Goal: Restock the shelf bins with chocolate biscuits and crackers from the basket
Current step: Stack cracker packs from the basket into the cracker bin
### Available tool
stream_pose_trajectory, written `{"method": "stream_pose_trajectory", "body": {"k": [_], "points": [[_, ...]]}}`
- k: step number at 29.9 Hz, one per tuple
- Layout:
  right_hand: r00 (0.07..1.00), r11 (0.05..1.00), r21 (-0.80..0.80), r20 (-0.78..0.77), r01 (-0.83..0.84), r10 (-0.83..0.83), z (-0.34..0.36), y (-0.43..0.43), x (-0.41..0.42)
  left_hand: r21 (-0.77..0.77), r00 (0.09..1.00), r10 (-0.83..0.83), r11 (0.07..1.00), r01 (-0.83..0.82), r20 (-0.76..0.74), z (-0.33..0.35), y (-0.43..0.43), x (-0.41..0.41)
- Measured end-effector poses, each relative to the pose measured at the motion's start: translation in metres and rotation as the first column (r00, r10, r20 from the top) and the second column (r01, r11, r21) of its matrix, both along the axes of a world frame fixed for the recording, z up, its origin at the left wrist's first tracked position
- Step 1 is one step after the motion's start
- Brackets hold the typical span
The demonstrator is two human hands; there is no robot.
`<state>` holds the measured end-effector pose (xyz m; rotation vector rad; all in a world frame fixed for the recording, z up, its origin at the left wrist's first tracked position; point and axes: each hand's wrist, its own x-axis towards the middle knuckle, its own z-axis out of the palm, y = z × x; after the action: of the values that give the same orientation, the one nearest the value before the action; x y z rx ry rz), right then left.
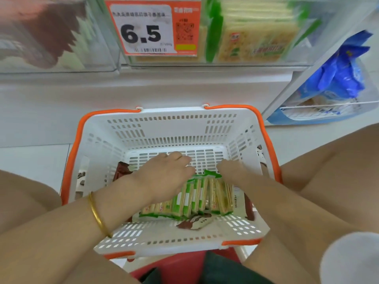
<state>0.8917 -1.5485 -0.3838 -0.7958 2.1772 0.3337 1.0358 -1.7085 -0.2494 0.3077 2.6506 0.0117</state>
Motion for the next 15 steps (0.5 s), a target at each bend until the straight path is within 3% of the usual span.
{"method": "stream_pose_trajectory", "body": {"k": [5,12,15], "points": [[0.988,0.985,-0.079,0.015,0.157,-0.156,-0.010,-0.005,0.004,-0.010,0.999,0.038,0.999,-0.038,0.008,0.004,-0.003,-0.001],[0.994,0.989,-0.106,-0.009,0.104,-0.105,0.006,-0.004,-0.015,-0.020,0.999,0.049,0.999,-0.049,0.011,0.007,-0.004,-0.003],[0.984,0.956,-0.233,0.041,0.179,-0.174,0.026,-0.014,-0.016,-0.010,0.998,0.068,0.998,-0.068,0.016,0.007,-0.005,-0.004]]}}
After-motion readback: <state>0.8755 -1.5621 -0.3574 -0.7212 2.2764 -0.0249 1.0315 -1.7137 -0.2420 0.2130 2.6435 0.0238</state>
